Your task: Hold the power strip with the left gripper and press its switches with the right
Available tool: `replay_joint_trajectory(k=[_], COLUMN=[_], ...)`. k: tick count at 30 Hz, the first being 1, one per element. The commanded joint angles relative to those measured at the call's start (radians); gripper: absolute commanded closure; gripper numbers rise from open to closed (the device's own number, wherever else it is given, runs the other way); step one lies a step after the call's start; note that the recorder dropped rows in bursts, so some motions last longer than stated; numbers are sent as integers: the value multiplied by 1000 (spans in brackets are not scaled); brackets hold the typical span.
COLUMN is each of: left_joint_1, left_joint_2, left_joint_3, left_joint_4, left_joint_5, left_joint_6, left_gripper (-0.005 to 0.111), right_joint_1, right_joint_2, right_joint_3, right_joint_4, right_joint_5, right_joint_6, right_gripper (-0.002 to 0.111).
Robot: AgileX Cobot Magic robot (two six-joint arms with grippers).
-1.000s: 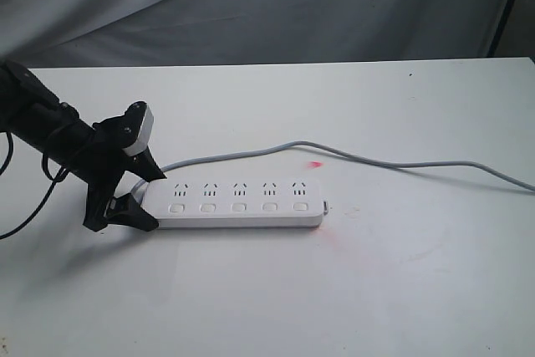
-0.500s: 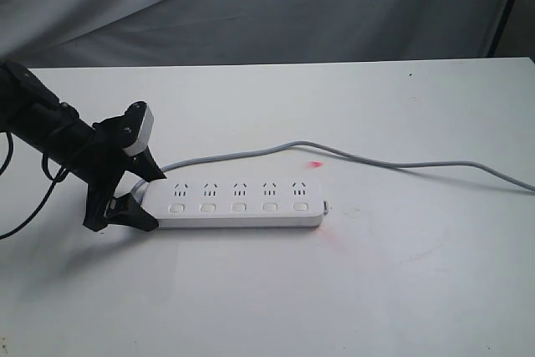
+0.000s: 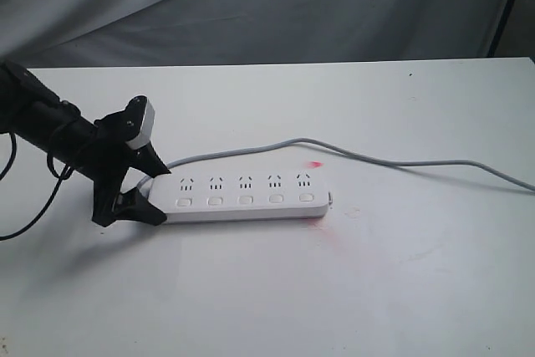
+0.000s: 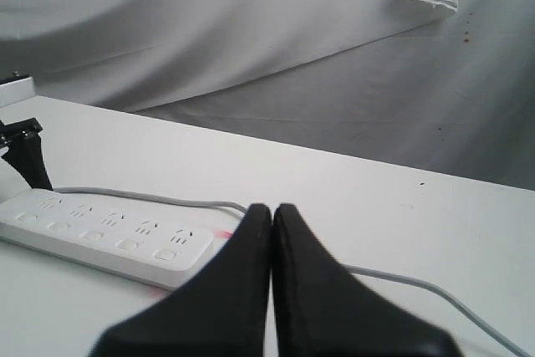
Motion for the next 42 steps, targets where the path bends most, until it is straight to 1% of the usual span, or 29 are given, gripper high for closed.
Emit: replay_joint_trajectory(k=[1,2,3,4,6,9,11,15,18,20,21,24,25,26,29,30,34,37,40,42], left_joint_1=[-4,-4,-4,-4,-4,-4,-4,-4,-4,-4,-4,-4,-4,-4,-4,-4,-4,-4,14,33], left_joint_2=[-26,-38,-53,-73,-129,-252,-357,-468,-535,-574,-588,-626,-636,-645,-662,-666,-673,-673,-690,-711], left_joint_3=[-2,-2,-2,-2,-2,-2,-2,-2,-2,-2,-2,-2,-2,-2,-2,-2,-2,-2,-2,-2], left_joint_4=[-22,-22,-22,-20,-18,11,92,181,192,192,192,192,192,192,188,176,75,86,118,124], left_joint_5=[17,20,23,24,24,27,31,31,2,-47,-61,-51,-41,-34,-5,4,90,110,106,106], left_joint_6=[-12,-12,-14,-33,-130,-229,-349,-396,-460,-558,-592,-652,-652,-652,-659,-659,-664,-664,-664,-695], left_gripper=[8,2,2,2,2,2,2,2,2,5,9,34,49,60,103,106,105,105,105,105], right_joint_1=[-7,-7,-7,-7,-7,-7,-7,-7,-7,-7,-7,-7,-7,-7,-7,-7,-7,-7,-7,-7], right_joint_2=[-5,-5,-5,-5,-5,-5,-5,-5,-5,-5,-5,-5,-5,-5,-5,-5,-5,-5,-5,-5], right_joint_3=[4,4,4,4,4,4,4,4,4,4,4,4,4,4,4,4,4,4,4,4], right_joint_4=[-2,-2,-2,-2,-2,-2,-2,-2,-2,-2,-2,-2,-2,-2,-2,-2,-2,-2,-2,-2], right_joint_5=[-1,-1,-1,-1,-1,-1,-1,-1,-1,-1,-1,-1,-1,-1,-1,-1,-1,-1,-1,-1], right_joint_6=[8,8,8,8,8,8,8,8,8,8,8,8,8,8,8,8,8,8,8,8], right_gripper=[108,108,108,108,108,108,108,108,108,108,108,108,108,108,108,108,108,108,108,108])
